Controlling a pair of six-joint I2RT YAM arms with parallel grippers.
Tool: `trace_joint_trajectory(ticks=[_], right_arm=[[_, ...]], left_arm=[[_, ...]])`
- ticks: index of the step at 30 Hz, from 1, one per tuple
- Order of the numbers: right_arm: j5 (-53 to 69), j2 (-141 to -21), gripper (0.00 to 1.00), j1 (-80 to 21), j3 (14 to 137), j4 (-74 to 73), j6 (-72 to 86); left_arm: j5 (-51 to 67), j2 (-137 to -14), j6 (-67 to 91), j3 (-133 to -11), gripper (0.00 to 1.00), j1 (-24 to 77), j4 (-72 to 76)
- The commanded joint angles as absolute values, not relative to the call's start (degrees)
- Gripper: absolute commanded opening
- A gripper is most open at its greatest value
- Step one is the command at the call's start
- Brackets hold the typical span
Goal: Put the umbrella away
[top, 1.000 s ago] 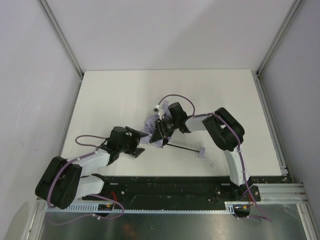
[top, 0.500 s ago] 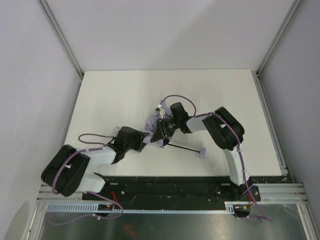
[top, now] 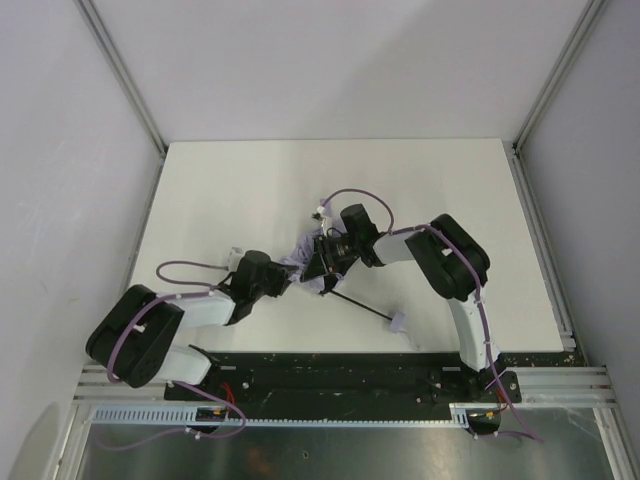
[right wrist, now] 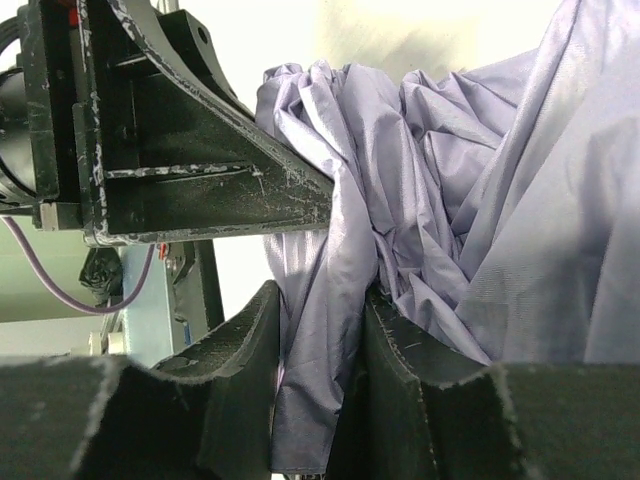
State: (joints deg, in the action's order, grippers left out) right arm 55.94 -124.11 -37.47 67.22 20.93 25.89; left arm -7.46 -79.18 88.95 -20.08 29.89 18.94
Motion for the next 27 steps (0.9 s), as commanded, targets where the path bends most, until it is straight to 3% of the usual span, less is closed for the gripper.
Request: trace_joint_trajectory(ticks=[1, 6, 10, 16, 22, 25, 27], right_arm=[[55.30, -121.77, 0.20, -39.84, 64.83, 10.79, 24.01], [42.27, -113.76, 0.68, -40.73, 66.37, 0.18, 16.19], [25.32, -107.04, 0.82, -45.65, 66.44, -6.50, 6.48], [-2.63, -104.23, 0.85, -56.26, 63.06, -4.22, -3.09], [-21.32, -107.37, 0.82, -64.40, 60.89, 3.49, -7.80], [-27.31, -109.75, 0.70, -65.11, 60.61, 6.16, -8.91], [-28.87, -110.96, 0.52, -65.06, 60.48, 7.06, -10.27]], left_arm=[[-13.98, -78.55, 82.94, -20.13, 0.01, 29.62, 12.86], [-11.71, -76.01, 84.95, -19.41, 0.00, 29.62, 9.10], [-8.94, -74.90, 86.77, -20.21, 0.00, 29.62, 4.33], [-6.02, -73.26, 88.36, -22.44, 0.00, 29.16, -2.88], [-1.98, -73.59, 89.60, -24.51, 0.00, 28.03, -7.82], [-0.80, -73.34, 89.60, -25.56, 0.00, 27.88, -9.24], [-0.53, -72.72, 89.77, -25.79, 0.00, 27.84, -9.91]])
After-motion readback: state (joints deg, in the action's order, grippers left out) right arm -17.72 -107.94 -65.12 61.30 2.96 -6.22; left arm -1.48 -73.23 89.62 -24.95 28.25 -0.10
